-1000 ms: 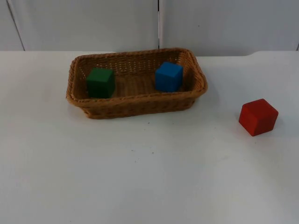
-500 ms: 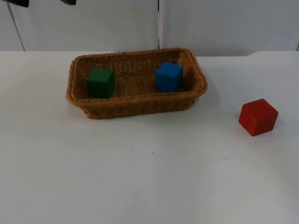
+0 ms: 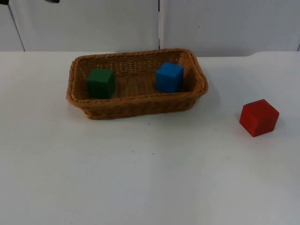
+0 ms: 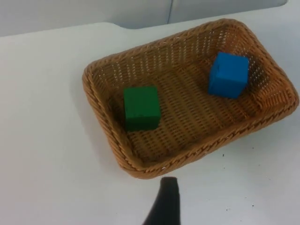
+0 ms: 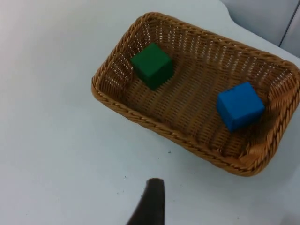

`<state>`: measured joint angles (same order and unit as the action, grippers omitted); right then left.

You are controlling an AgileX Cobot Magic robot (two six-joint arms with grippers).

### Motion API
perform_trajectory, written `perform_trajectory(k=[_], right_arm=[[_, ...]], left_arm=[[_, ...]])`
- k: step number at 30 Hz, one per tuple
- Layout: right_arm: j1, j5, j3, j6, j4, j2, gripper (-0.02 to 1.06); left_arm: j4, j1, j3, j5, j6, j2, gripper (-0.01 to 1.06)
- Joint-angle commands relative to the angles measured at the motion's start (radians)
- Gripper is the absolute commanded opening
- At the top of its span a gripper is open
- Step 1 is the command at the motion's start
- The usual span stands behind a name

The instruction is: Pick up one cube with each hand and place exactly two cubes into the same basket, leaving the remaining cube outside.

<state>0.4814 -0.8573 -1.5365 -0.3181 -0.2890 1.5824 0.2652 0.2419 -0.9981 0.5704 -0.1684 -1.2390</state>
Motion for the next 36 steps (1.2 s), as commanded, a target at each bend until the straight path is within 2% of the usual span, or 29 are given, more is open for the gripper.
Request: perform_trajectory(k=[1, 4, 21, 24, 30, 36], right_arm=[[-0.001, 0.017, 0.031, -0.011, -0.008, -0.036, 0.77], [-0.001, 0.027, 0.066, -0.011, -0.008, -0.067, 0.77], [-0.001, 0.146, 0.392, -0.011, -0.011, -0.299, 0.77], [-0.001, 0.162, 0.431, -0.011, -0.01, -0.332, 0.77], [-0.001, 0.175, 0.519, -0.011, -0.01, -0.405, 0.77], [-0.001, 0.175, 0.558, -0.008, -0.01, -0.454, 0.77]], left_arm=[[0.005, -0.002, 0.021, -0.003, -0.007, 0.039, 0.73], [0.005, -0.002, 0.045, -0.005, -0.007, 0.074, 0.73], [0.009, -0.002, 0.057, 0.121, -0.009, 0.267, 0.73], [0.015, -0.002, 0.067, 0.126, -0.009, 0.294, 0.73], [0.024, -0.002, 0.168, 0.085, -0.011, 0.388, 0.73], [0.026, -0.002, 0.227, 0.084, -0.013, 0.473, 0.73]])
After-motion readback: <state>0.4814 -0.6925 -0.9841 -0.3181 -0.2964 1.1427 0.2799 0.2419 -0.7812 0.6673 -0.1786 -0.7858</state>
